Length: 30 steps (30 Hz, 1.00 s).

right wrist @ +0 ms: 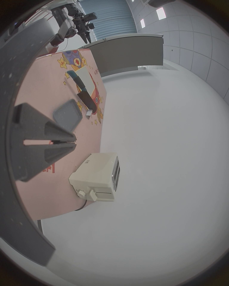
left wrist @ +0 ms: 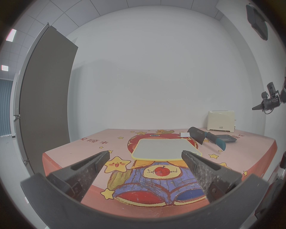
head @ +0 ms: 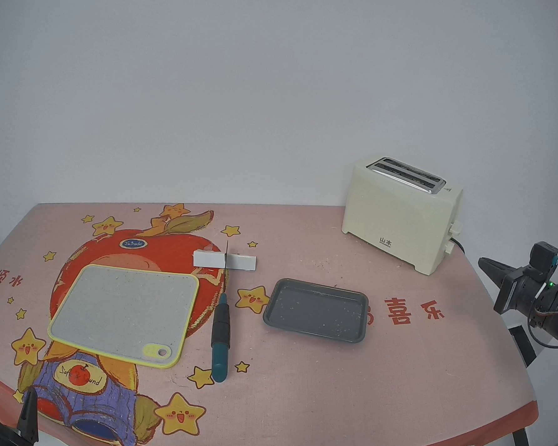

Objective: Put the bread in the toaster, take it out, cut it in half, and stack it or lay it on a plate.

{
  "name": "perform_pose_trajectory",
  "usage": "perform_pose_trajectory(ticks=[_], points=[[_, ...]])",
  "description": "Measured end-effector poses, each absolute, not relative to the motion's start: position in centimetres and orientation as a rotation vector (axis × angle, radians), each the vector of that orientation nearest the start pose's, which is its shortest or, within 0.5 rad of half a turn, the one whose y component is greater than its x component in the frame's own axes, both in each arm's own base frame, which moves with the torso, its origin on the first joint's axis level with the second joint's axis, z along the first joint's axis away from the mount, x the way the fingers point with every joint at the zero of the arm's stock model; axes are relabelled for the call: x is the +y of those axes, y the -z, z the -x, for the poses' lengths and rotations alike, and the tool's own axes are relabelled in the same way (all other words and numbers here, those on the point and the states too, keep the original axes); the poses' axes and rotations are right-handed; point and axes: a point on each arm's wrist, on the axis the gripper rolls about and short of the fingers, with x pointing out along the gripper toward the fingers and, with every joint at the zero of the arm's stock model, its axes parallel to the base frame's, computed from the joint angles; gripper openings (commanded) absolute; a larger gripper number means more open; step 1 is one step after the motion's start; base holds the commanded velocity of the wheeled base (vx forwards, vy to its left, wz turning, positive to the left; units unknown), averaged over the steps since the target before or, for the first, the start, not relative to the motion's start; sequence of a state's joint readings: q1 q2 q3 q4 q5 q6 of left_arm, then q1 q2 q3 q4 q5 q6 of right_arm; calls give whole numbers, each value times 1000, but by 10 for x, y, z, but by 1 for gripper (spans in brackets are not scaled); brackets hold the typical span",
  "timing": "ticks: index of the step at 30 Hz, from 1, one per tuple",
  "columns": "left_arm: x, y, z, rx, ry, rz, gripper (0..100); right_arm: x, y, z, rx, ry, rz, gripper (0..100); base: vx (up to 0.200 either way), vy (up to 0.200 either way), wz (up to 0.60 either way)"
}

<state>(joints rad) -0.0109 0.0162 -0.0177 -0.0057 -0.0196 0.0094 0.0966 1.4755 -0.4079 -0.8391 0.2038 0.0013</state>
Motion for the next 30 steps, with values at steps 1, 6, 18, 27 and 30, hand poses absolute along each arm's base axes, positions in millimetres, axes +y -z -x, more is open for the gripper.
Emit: perform_pose_trajectory(ticks=[1,6,18,27,30], points=[[0,-81,23,-7,31,-9,100,26,-158,-222,226,-295,-13,0,0,0,0],[0,-81,23,-7,30,-9,100,26,-146,-232,249,-281,-13,0,0,0,0],[0,-81,23,-7,31,-9,100,28,-137,-257,272,-272,-15,0,0,0,0],[0,-81,23,-7,31,-9,100,18,-136,-290,260,-290,-21,0,0,0,0],[0,-81,23,-7,30,-9,100,15,-133,-300,262,-296,-19,0,0,0,0]])
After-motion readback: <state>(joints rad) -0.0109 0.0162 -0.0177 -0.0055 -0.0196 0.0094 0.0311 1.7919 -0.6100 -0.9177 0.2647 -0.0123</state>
